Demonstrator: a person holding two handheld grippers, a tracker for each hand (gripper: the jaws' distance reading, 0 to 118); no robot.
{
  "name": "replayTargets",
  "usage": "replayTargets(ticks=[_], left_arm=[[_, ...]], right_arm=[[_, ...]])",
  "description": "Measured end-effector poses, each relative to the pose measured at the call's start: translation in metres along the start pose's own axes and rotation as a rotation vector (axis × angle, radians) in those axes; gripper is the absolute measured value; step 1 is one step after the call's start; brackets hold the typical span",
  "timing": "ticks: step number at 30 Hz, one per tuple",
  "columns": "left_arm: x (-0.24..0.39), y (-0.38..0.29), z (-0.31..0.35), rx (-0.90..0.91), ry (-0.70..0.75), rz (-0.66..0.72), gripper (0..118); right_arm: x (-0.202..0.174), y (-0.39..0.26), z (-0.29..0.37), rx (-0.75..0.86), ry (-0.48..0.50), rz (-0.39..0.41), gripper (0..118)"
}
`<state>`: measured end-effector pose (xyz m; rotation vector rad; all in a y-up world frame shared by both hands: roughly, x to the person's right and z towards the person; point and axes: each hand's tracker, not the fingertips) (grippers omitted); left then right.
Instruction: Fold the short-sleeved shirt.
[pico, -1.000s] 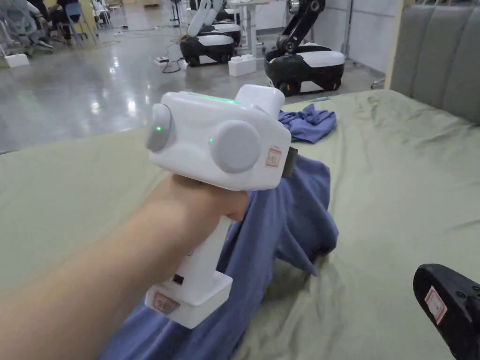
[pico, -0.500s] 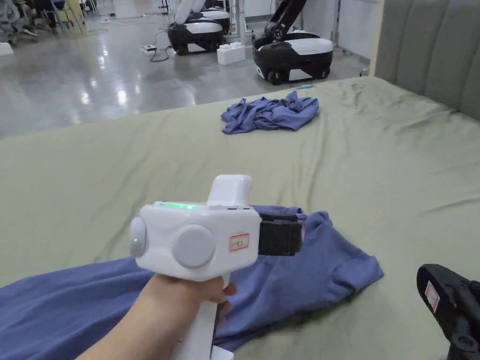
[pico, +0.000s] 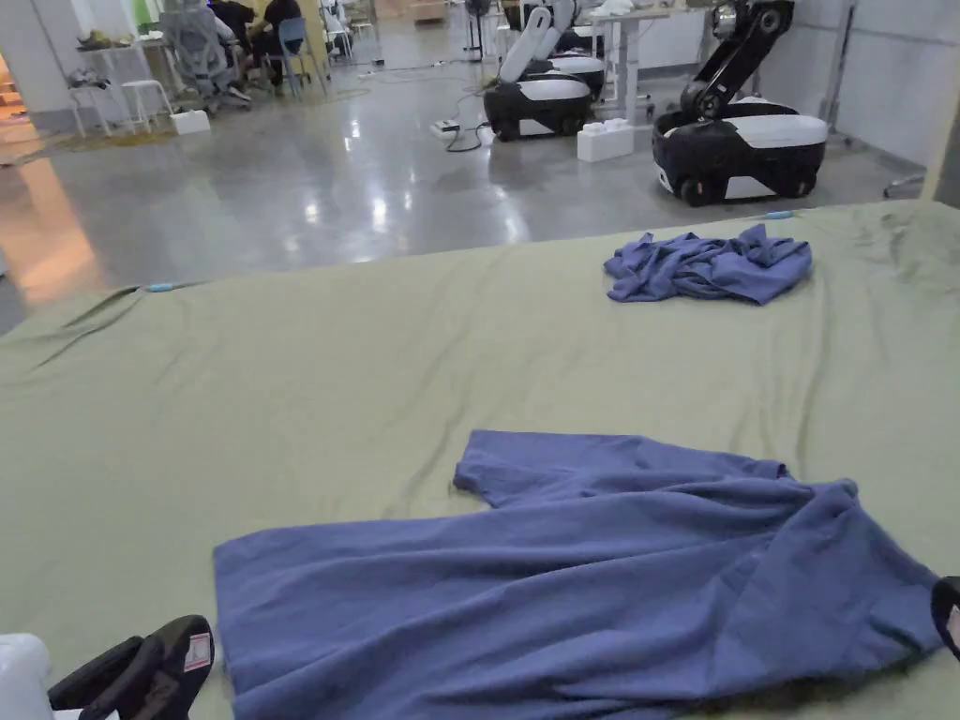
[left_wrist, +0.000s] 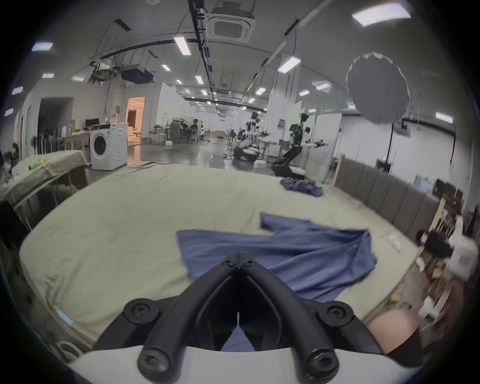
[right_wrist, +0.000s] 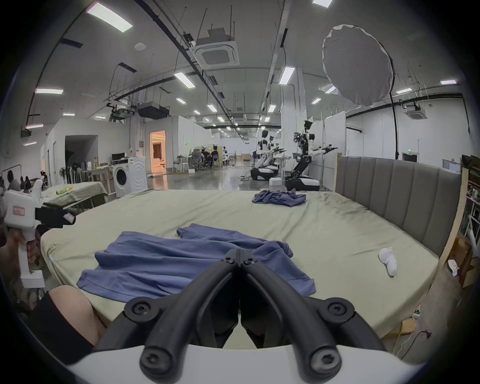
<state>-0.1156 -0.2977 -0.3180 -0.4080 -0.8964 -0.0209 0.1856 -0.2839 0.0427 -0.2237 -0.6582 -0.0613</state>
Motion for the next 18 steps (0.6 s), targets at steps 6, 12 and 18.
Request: replayTargets(ticks=[6, 12, 18], left_arm=[[-0.04, 0.013, -0.07, -0.034, 0.034, -0.059, 0], [-0.094, 0.047, -0.211, -0.276, 0.048, 0.021, 45], [-0.098, 0.019, -0.293, -0.511, 0.002, 0.063, 118]], right_arm=[[-0.005, -0.003, -0.026, -0.076, 0.011, 0.036, 3], [-0.019, -0.007, -0.055, -0.121, 0.043, 0.083, 3], [-0.031, -0.013, -0.075, -0.181, 0.135, 0.026, 3]])
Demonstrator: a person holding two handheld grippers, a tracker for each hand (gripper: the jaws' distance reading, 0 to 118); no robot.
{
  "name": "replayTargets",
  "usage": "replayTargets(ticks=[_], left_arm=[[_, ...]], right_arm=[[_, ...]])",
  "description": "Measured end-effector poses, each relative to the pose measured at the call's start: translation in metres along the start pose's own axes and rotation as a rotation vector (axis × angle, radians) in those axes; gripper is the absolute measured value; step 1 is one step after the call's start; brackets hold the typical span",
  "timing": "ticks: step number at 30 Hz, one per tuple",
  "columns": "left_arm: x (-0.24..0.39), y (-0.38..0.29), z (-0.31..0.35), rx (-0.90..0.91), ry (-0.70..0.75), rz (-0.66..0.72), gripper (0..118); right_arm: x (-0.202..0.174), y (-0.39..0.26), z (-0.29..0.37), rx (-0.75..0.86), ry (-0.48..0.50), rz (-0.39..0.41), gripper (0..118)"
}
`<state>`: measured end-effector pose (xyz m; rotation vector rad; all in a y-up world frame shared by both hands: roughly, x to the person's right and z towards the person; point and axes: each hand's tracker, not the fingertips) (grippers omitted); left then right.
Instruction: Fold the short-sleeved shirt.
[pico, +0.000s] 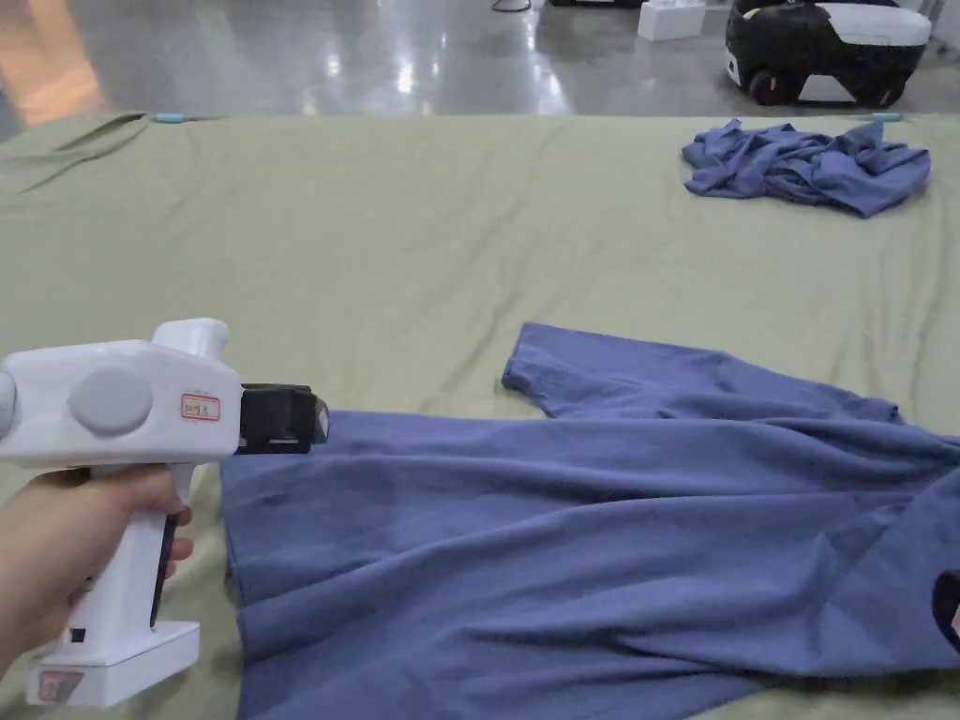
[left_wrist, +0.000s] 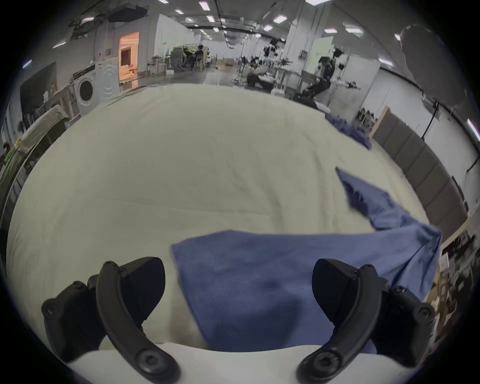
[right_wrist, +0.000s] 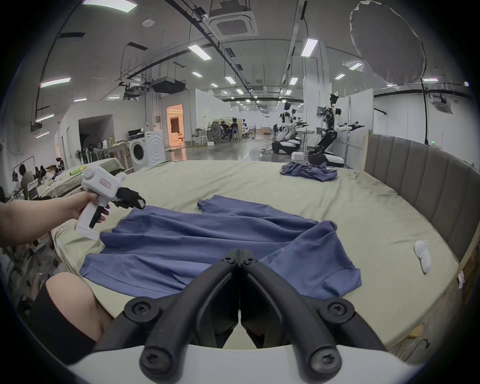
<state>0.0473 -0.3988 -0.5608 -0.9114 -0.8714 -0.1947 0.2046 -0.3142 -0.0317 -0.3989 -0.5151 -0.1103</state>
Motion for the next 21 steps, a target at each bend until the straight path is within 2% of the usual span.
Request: replayTargets(ticks=[3, 6, 7, 8, 9, 13, 17, 18, 19, 20, 21], left_arm=[[0.003, -0.02, -0.007, -0.119, 0.045, -0.079, 118], [0.02, -0.027, 0.005, -0.021, 0.079, -0.128, 109], [0.026, -0.029, 0.01, 0.013, 0.086, -0.131, 93], [0.033, -0.031, 0.018, 0.063, 0.106, -0.152, 52], [0.04, -0.032, 0.021, 0.08, 0.042, -0.166, 0], [0.062, -0.019, 0.034, 0.099, 0.009, -0.245, 1], [0.072, -0.016, 0.057, 0.226, 0.012, -0.257, 1], [0.07, -0.016, 0.062, 0.24, 0.004, -0.236, 1], [0.069, -0.014, 0.068, 0.247, -0.004, -0.226, 1], [0.068, -0.013, 0.074, 0.254, -0.007, -0.219, 1], [0.067, -0.012, 0.079, 0.267, -0.003, -0.22, 1]], right_arm=[[0.002, 0.0, -0.003, -0.003, 0.011, 0.001, 3], [0.008, -0.004, -0.005, -0.005, 0.003, -0.001, 3], [0.011, -0.007, -0.005, -0.007, -0.005, 0.002, 3], [0.015, -0.009, -0.005, -0.013, -0.011, 0.002, 3], [0.019, -0.012, -0.005, -0.018, -0.014, -0.001, 3], [0.041, -0.028, -0.009, -0.035, -0.056, -0.017, 3], [0.085, -0.034, -0.017, -0.089, -0.202, -0.005, 4], [0.102, -0.036, -0.023, -0.119, -0.219, -0.001, 18], [0.12, -0.038, -0.028, -0.162, -0.213, -0.006, 45], [0.136, -0.04, -0.035, -0.203, -0.218, -0.031, 98], [0.152, -0.042, -0.046, -0.251, -0.237, -0.061, 118]])
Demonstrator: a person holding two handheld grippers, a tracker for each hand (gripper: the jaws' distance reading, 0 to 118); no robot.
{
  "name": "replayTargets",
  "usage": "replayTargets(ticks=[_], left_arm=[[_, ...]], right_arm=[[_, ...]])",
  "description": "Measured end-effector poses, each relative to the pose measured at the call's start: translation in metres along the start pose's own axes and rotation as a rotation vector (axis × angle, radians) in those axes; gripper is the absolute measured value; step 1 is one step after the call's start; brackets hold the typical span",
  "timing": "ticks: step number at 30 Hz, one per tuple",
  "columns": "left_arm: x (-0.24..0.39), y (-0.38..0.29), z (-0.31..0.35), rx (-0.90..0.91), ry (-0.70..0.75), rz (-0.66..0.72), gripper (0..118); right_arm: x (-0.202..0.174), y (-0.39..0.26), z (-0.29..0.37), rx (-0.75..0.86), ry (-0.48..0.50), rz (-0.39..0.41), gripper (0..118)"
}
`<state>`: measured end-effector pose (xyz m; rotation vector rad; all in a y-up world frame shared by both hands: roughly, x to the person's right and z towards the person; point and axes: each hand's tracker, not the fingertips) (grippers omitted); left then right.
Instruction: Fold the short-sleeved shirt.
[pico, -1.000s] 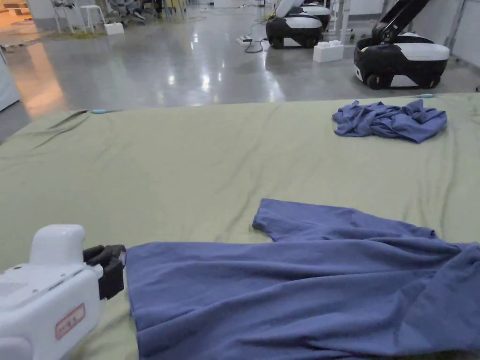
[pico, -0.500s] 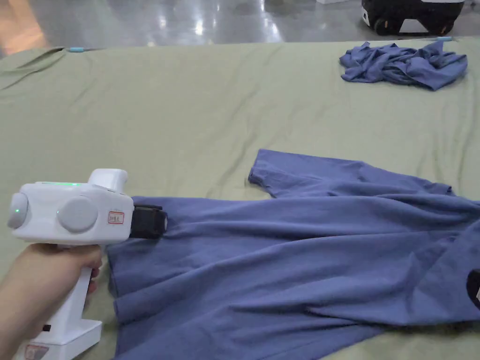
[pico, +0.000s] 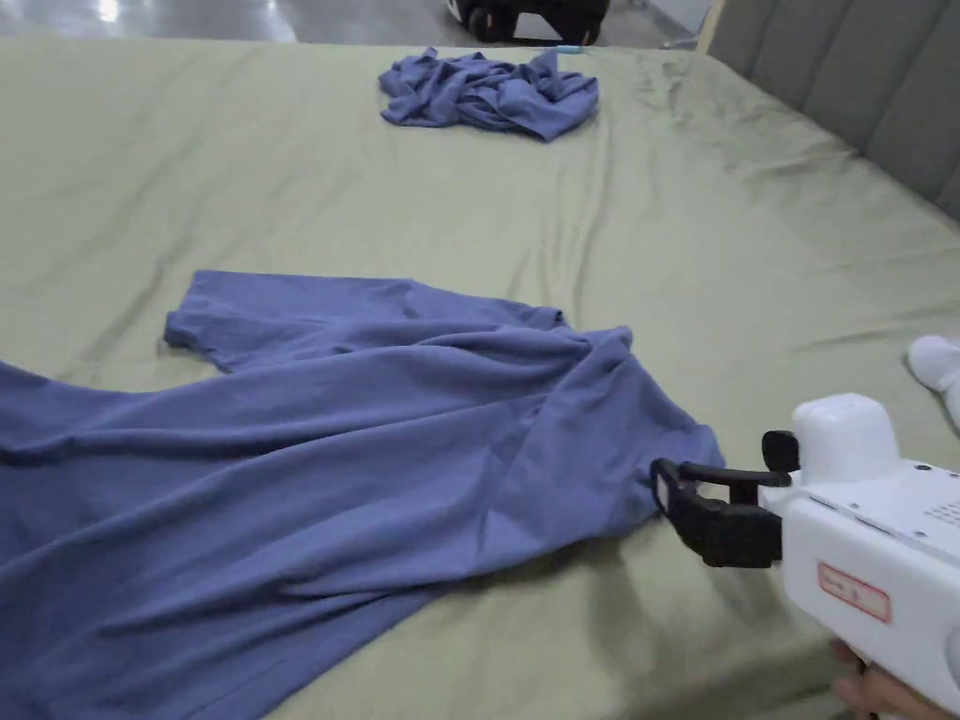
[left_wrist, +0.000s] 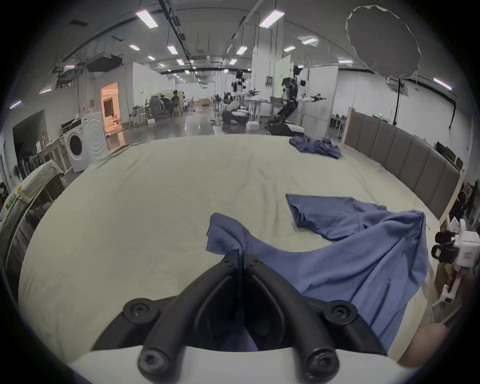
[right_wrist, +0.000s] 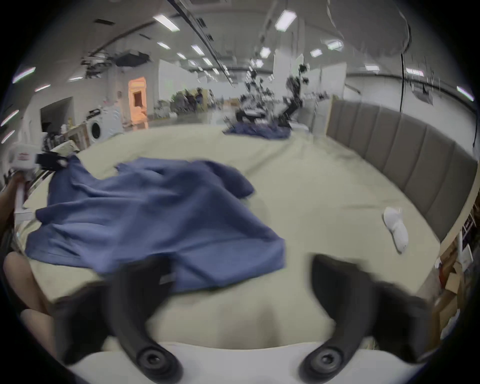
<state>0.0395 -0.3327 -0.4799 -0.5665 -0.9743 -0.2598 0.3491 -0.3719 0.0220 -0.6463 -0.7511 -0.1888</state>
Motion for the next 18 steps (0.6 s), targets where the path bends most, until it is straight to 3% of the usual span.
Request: replayTargets(ticks=[4, 6, 7, 8, 9, 10, 12, 13, 16, 18], left_arm=[[-0.016, 0.001, 0.002, 0.022, -0.002, 0.033, 1], [-0.017, -0.002, 0.0, 0.014, -0.008, 0.047, 1], [-0.017, -0.002, 0.0, 0.012, -0.006, 0.045, 1], [-0.017, -0.003, 0.001, 0.009, 0.002, 0.035, 1], [-0.016, -0.005, 0.001, 0.007, 0.005, 0.026, 1], [-0.015, -0.005, 0.002, 0.006, 0.006, 0.021, 1], [-0.014, -0.004, 0.008, 0.012, 0.005, 0.017, 1], [-0.015, -0.003, 0.01, 0.023, 0.003, 0.023, 1], [-0.017, 0.004, 0.031, 0.061, -0.022, 0.073, 1], [-0.018, 0.012, 0.052, 0.098, -0.018, 0.081, 1]], right_arm=[[0.03, 0.004, -0.042, -0.077, -0.004, -0.063, 118], [0.034, -0.001, -0.057, -0.121, 0.073, -0.082, 105], [0.035, -0.003, -0.062, -0.149, 0.112, -0.087, 86], [0.032, -0.003, -0.064, -0.17, 0.123, -0.096, 74], [0.025, -0.001, -0.06, -0.146, 0.082, -0.07, 43], [0.023, 0.002, -0.054, -0.126, 0.132, -0.021, 6], [0.021, 0.01, -0.049, -0.084, 0.22, -0.054, 6], [0.015, 0.013, -0.046, -0.07, 0.178, -0.085, 6], [0.005, 0.024, -0.03, -0.028, 0.146, -0.048, 6], [0.004, 0.034, -0.01, 0.035, 0.122, -0.09, 6]])
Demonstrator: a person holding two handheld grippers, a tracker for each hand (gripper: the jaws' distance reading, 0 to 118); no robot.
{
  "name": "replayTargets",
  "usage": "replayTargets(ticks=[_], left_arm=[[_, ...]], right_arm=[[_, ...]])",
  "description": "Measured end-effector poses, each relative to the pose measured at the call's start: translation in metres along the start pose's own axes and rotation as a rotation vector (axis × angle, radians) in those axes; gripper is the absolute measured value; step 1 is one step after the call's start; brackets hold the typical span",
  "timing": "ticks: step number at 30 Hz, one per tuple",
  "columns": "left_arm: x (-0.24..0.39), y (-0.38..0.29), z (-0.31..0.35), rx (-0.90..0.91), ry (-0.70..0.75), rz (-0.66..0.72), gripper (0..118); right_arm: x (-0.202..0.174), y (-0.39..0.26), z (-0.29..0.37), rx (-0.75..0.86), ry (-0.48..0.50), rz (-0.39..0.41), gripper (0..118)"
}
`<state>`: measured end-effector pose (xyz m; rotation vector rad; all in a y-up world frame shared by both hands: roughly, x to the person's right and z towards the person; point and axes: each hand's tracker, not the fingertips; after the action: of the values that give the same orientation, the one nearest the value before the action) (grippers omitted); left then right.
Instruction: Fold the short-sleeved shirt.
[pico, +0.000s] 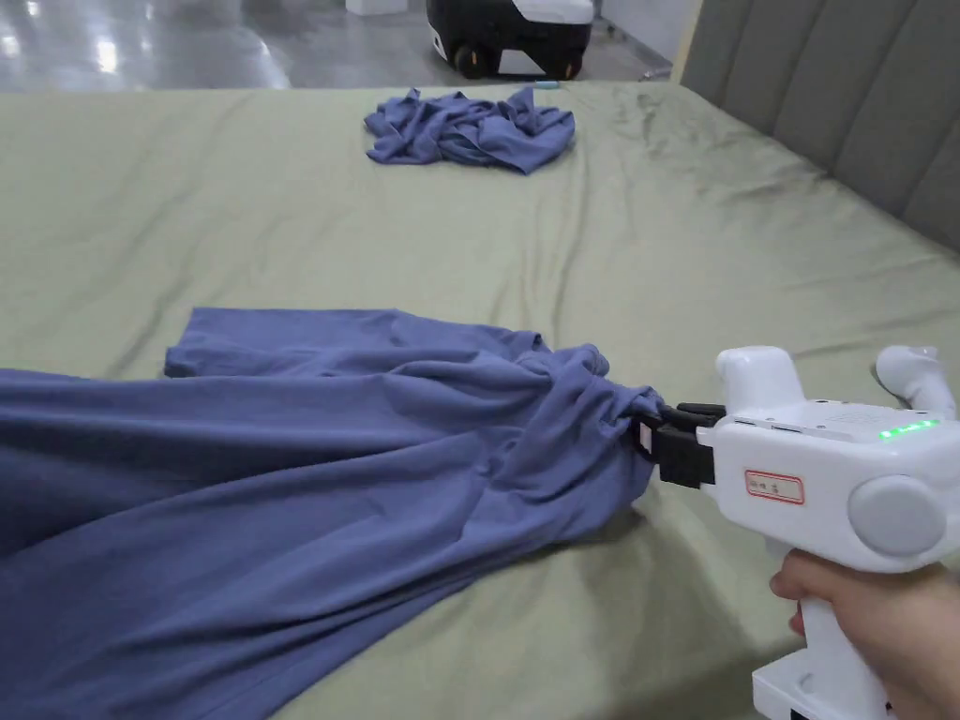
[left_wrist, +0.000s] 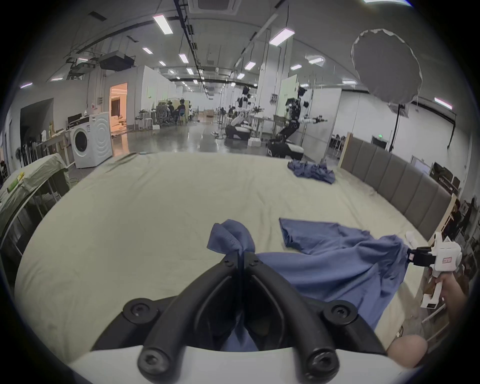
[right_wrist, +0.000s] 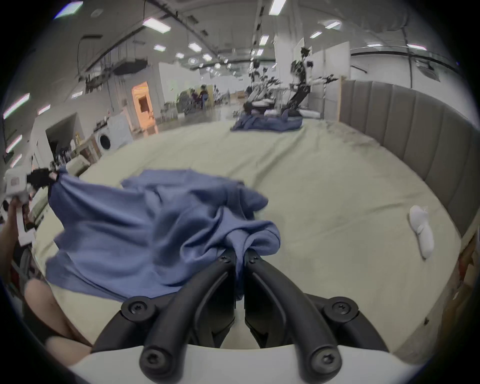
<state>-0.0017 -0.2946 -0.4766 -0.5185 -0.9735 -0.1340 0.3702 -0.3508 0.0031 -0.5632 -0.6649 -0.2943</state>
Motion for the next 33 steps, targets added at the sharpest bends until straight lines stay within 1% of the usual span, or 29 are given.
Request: replayTargets(ticks=[1, 2, 3, 4, 6, 8, 9, 10, 11, 12, 13, 15, 17, 20, 21, 23, 24, 25, 26, 29, 31, 33], left_arm=[[-0.001, 0.008, 0.013, 0.014, 0.003, 0.002, 1], [-0.002, 0.016, 0.024, 0.024, 0.01, 0.005, 1], [-0.005, 0.026, 0.038, 0.037, 0.03, 0.013, 1], [-0.007, 0.037, 0.052, 0.062, 0.033, 0.027, 1], [-0.01, 0.059, 0.082, 0.126, 0.028, 0.052, 1], [-0.011, 0.082, 0.11, 0.187, 0.025, 0.065, 1], [-0.011, 0.094, 0.123, 0.222, 0.037, 0.065, 1], [-0.012, 0.104, 0.132, 0.245, 0.057, 0.061, 1], [-0.015, 0.12, 0.141, 0.268, 0.069, 0.05, 1], [-0.018, 0.133, 0.149, 0.28, 0.081, 0.07, 1], [-0.021, 0.142, 0.154, 0.305, 0.072, 0.125, 1], [-0.028, 0.166, 0.162, 0.345, 0.086, 0.122, 1], [-0.031, 0.185, 0.166, 0.391, 0.159, 0.111, 1], [-0.033, 0.212, 0.158, 0.445, 0.219, 0.1, 1], [-0.032, 0.22, 0.153, 0.457, 0.24, 0.084, 1], [-0.02, 0.236, 0.145, 0.497, 0.299, 0.051, 1], [-0.016, 0.243, 0.139, 0.513, 0.321, 0.034, 1], [-0.014, 0.253, 0.131, 0.531, 0.34, -0.011, 1], [-0.013, 0.261, 0.123, 0.541, 0.356, -0.02, 1], [-0.015, 0.286, 0.096, 0.553, 0.393, -0.021, 1], [-0.017, 0.305, 0.08, 0.545, 0.438, -0.046, 1], [-0.019, 0.323, 0.06, 0.503, 0.434, -0.055, 1]], right_arm=[[-0.001, 0.008, 0.015, 0.033, 0.013, -0.027, 6], [-0.004, 0.016, 0.03, 0.068, -0.01, -0.032, 6], [-0.006, 0.026, 0.047, 0.104, -0.016, -0.029, 6], [-0.009, 0.039, 0.067, 0.147, -0.001, -0.024, 6], [-0.013, 0.061, 0.101, 0.224, -0.02, -0.024, 6], [-0.017, 0.088, 0.132, 0.274, -0.017, -0.024, 6], [-0.02, 0.103, 0.147, 0.312, -0.034, -0.009, 6], [-0.022, 0.121, 0.16, 0.34, -0.035, 0.038, 6], [-0.025, 0.134, 0.168, 0.356, -0.053, 0.069, 6], [-0.029, 0.151, 0.178, 0.371, -0.083, 0.094, 6], [-0.03, 0.166, 0.184, 0.385, -0.093, 0.097, 6], [-0.031, 0.197, 0.197, 0.447, -0.119, 0.08, 5], [-0.033, 0.226, 0.201, 0.492, -0.157, 0.086, 6], [-0.036, 0.268, 0.193, 0.554, -0.201, 0.09, 6], [-0.038, 0.28, 0.188, 0.565, -0.201, 0.088, 6], [-0.045, 0.308, 0.173, 0.608, -0.191, 0.12, 6], [-0.047, 0.322, 0.162, 0.609, -0.217, 0.135, 6], [-0.051, 0.335, 0.153, 0.617, -0.236, 0.139, 6], [-0.054, 0.348, 0.143, 0.627, -0.242, 0.13, 6], [-0.054, 0.379, 0.112, 0.668, -0.24, 0.064, 6], [-0.057, 0.399, 0.092, 0.661, -0.247, 0.071, 6], [-0.054, 0.417, 0.074, 0.686, -0.262, 0.065, 6]])
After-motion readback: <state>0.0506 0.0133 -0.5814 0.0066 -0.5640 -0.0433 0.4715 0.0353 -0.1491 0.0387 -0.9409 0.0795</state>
